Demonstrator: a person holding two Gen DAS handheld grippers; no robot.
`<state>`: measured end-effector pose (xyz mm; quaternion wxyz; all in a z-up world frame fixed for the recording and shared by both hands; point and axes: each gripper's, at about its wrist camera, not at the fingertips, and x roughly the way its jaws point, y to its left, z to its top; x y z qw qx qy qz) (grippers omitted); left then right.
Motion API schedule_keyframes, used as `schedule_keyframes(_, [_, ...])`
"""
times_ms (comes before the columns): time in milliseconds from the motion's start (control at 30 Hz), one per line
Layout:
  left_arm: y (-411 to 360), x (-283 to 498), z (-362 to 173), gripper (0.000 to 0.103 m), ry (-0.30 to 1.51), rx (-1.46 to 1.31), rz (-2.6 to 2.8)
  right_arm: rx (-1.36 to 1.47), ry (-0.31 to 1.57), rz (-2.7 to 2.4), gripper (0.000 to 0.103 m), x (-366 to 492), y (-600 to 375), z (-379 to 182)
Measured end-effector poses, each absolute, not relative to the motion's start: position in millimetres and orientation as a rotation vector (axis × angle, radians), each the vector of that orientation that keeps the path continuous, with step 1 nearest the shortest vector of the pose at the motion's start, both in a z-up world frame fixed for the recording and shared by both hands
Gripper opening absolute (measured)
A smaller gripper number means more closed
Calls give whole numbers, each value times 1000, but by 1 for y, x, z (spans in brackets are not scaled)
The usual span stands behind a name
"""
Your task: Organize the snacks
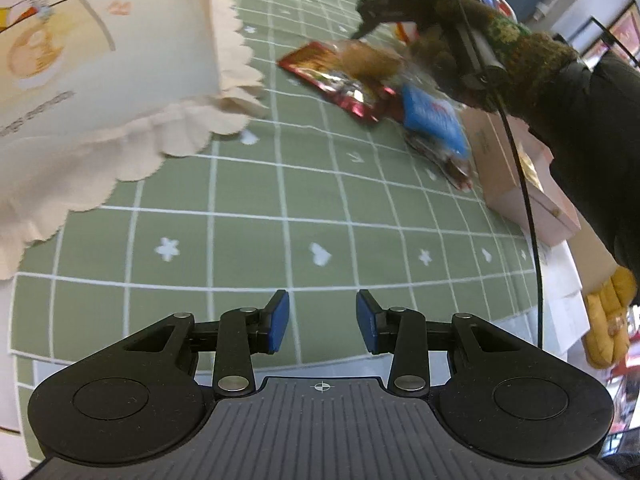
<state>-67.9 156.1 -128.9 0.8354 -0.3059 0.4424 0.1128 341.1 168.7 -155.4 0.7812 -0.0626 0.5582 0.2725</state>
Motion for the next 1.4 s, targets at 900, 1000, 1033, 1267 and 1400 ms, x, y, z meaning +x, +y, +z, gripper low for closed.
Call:
schedule_keyframes(900, [155, 40, -93, 41, 803, -653, 250, -255, 1008, 819, 4, 184, -73, -65])
schedule_keyframes(1000, [163, 59, -93, 41, 809, -740, 287, -219, 1007, 818, 23, 183, -88, -68])
schedule_keyframes(1033, [163, 61, -91, 41, 808, -745, 297, -210, 1004, 815, 45, 184, -90, -67])
schedule_keyframes(1267, [140, 54, -102, 41, 839, -667, 288, -257, 885, 844, 75, 193, -51, -63])
schedule_keyframes(1400, [136, 28, -114, 41, 861, -718, 292, -280, 980, 818, 75, 223, 6, -86])
